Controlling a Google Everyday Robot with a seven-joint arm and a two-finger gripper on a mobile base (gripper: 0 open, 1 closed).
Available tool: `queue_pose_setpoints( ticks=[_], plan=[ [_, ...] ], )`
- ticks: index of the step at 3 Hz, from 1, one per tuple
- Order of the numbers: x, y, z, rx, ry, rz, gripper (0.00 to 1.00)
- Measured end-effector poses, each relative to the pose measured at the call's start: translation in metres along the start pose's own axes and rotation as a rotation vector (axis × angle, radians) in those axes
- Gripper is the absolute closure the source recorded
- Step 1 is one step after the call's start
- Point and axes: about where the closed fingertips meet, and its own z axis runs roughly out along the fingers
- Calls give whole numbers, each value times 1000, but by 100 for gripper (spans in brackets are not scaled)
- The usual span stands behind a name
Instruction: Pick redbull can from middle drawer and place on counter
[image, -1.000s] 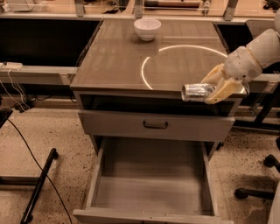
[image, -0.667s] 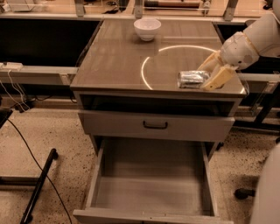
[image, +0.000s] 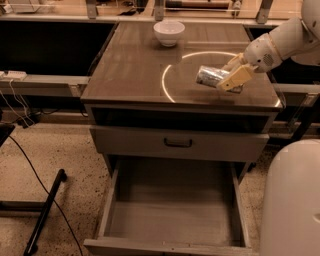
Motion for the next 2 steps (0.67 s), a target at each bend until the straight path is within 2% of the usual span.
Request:
queue_pose_setpoints(
  ticks=[1,2],
  plan=[
    [5,-34,29,79,-16,238,97],
    [1,-41,43,93,26,258,75]
  ],
)
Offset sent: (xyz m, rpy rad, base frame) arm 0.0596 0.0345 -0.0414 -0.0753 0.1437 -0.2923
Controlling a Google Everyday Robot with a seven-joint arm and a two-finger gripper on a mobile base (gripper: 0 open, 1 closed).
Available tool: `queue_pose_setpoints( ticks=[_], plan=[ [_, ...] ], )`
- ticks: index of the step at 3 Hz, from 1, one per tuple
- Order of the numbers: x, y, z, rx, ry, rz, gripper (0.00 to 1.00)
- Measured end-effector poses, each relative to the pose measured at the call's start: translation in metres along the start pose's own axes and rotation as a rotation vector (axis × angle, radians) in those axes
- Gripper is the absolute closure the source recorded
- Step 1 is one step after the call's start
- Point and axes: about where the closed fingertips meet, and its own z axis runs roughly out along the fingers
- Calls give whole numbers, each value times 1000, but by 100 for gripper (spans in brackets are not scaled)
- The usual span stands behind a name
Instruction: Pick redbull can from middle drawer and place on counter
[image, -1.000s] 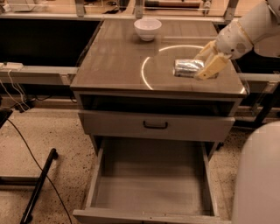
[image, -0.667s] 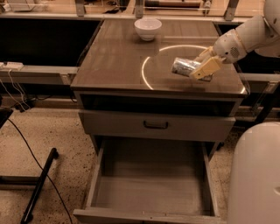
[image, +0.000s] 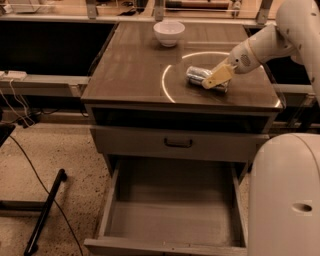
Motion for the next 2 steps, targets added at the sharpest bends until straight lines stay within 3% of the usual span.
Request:
queue_pose_setpoints(
  ticks=[2],
  plan=[
    [0,0,0,0,0,0,28]
  ],
)
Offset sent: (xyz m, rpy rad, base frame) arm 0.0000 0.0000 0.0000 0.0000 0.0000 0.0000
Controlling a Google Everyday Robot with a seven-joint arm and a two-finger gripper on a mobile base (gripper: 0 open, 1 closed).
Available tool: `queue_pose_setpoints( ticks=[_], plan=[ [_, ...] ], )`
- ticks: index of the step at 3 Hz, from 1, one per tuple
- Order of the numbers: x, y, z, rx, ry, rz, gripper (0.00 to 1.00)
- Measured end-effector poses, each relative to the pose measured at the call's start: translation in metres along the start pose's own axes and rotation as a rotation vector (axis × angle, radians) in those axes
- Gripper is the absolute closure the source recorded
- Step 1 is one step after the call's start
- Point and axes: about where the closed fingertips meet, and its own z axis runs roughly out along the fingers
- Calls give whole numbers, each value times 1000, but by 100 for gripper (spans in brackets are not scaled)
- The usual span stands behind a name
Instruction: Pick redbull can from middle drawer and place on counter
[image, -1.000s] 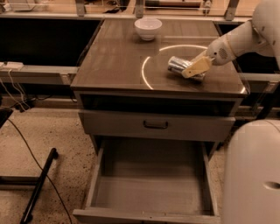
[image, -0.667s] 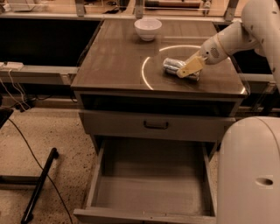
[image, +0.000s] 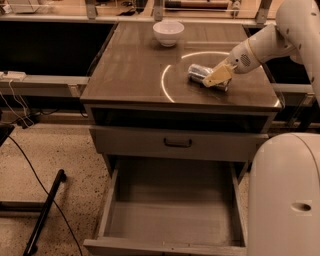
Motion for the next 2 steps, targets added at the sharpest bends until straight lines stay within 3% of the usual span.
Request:
queue_pose_setpoints(
  ticks=[1,2],
  plan=[
    [0,-1,-4,-10,-16,-20,0],
    [-7,-1,-31,6,-48,-106,0]
  ],
)
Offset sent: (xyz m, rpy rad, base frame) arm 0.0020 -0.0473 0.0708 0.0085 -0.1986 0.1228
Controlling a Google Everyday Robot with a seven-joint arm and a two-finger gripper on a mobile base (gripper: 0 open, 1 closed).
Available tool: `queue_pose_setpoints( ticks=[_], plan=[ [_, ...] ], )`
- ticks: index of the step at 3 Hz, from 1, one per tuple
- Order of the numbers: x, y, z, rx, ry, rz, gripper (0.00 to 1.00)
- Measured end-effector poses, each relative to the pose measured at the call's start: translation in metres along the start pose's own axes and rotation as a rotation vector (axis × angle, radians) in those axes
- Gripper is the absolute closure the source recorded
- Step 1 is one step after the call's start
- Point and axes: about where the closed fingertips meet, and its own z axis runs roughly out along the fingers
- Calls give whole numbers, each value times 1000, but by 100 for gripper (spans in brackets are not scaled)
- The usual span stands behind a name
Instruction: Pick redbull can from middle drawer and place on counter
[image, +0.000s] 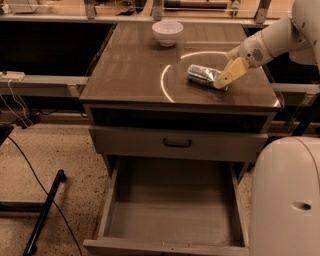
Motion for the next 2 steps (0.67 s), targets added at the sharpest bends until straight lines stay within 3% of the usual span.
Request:
queue_pose_setpoints(
  ticks=[1,2],
  plan=[
    [4,0,-49,73,8,-120,0],
    [3,-1,-47,72,7,-145,0]
  ],
)
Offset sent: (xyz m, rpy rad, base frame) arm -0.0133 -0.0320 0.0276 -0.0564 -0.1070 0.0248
